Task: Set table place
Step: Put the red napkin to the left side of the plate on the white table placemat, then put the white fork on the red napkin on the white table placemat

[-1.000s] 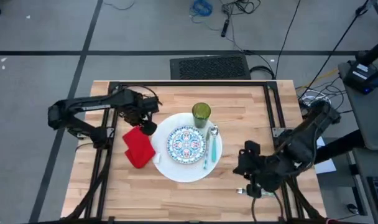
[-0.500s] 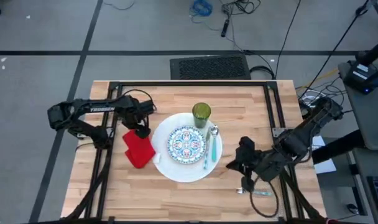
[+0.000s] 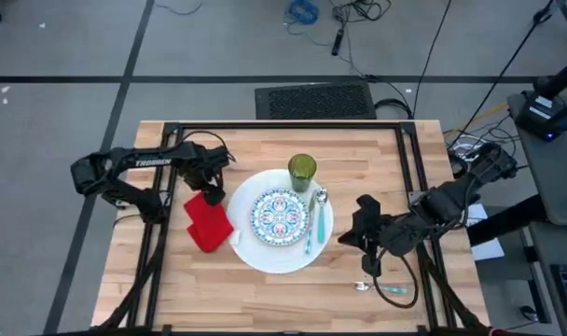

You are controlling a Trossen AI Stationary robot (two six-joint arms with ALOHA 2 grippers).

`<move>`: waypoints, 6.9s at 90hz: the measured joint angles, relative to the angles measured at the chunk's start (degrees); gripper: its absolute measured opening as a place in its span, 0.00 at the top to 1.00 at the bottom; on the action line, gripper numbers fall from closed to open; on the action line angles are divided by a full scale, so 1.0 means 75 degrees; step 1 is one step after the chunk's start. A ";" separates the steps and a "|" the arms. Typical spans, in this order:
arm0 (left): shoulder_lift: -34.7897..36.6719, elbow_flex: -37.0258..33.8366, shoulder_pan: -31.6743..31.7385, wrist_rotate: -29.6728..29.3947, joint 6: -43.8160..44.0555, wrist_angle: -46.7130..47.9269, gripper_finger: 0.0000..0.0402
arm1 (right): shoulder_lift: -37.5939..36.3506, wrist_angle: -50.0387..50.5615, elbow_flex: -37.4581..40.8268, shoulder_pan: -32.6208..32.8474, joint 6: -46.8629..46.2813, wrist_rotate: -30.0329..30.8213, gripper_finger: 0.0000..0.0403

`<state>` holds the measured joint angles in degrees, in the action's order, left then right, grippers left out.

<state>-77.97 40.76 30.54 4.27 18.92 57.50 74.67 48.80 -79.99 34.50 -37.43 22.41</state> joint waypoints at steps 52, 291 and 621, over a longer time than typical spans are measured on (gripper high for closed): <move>0.0012 -0.1006 0.0191 0.0490 0.0233 -0.0582 0.49 | 0.0007 0.0096 0.0000 0.0003 0.0058 -0.0003 1.00; -0.0843 0.2347 -0.2760 -0.0113 -0.1392 0.0511 1.00 | -0.0230 0.0200 -0.0006 -0.0942 0.1232 -0.0836 1.00; 0.0650 0.2750 -0.6570 -0.1012 0.1884 0.0894 1.00 | 0.1199 0.2509 -0.0003 -0.0192 -0.2513 -0.2145 0.84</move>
<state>-73.10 61.39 -18.74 -3.32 33.05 64.20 83.67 67.61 -80.01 33.06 -56.28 6.33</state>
